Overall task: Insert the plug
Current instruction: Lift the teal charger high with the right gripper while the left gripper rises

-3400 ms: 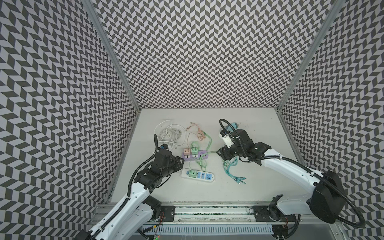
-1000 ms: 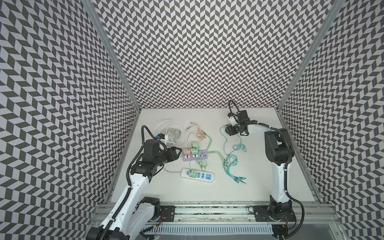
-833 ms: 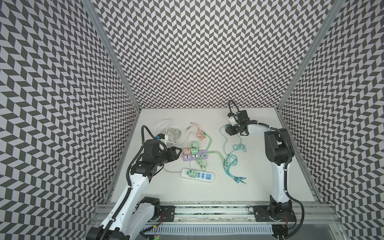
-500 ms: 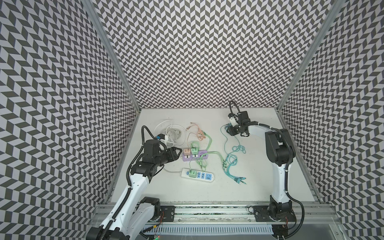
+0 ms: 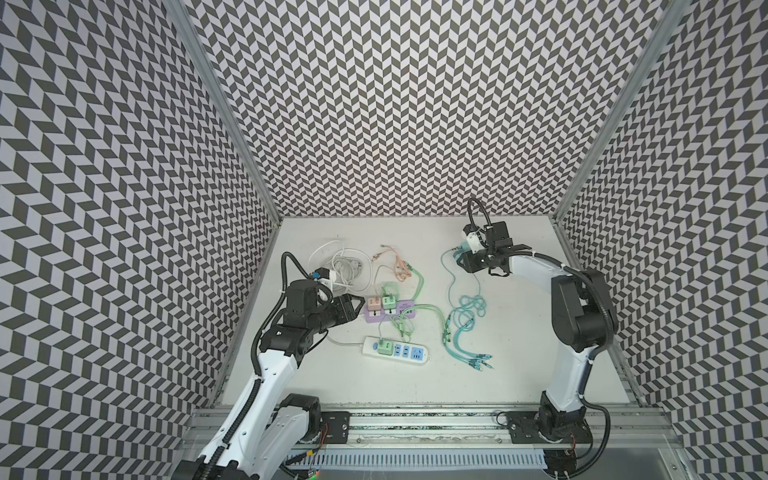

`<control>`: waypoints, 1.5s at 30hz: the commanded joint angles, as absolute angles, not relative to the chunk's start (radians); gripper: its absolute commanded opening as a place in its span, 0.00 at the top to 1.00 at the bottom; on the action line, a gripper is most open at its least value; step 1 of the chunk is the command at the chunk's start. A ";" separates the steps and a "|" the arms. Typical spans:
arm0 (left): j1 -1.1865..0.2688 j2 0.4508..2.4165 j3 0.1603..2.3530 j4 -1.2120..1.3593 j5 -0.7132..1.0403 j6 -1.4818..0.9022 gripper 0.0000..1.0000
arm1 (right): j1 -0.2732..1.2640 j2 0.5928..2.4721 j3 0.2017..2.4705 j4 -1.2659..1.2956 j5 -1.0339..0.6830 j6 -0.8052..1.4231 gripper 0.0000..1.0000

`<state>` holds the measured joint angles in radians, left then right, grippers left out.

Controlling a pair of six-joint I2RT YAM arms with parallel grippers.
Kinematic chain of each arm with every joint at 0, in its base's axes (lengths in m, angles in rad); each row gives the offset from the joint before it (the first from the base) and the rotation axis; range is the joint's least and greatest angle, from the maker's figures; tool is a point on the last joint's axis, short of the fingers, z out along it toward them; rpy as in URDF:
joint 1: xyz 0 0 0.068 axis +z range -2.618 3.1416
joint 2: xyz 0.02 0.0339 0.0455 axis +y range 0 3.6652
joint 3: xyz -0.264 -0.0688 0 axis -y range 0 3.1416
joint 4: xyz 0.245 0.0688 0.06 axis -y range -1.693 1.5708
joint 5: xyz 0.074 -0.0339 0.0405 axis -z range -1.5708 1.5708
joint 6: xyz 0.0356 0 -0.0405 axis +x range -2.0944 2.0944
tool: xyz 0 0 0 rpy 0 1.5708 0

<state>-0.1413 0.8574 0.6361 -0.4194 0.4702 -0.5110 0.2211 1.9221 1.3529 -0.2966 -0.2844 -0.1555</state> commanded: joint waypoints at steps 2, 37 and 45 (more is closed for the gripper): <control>-0.136 0.839 0.640 -0.413 0.489 -0.508 0.44 | 0.222 1.827 1.344 -0.303 -0.212 -0.133 0.68; -0.198 0.838 0.728 -0.430 0.547 -0.495 0.44 | 0.432 1.369 1.630 -0.396 0.097 -0.225 0.68; -0.270 0.840 0.744 -0.419 0.500 -0.510 0.44 | 0.460 1.356 1.723 -0.396 0.157 -0.267 0.68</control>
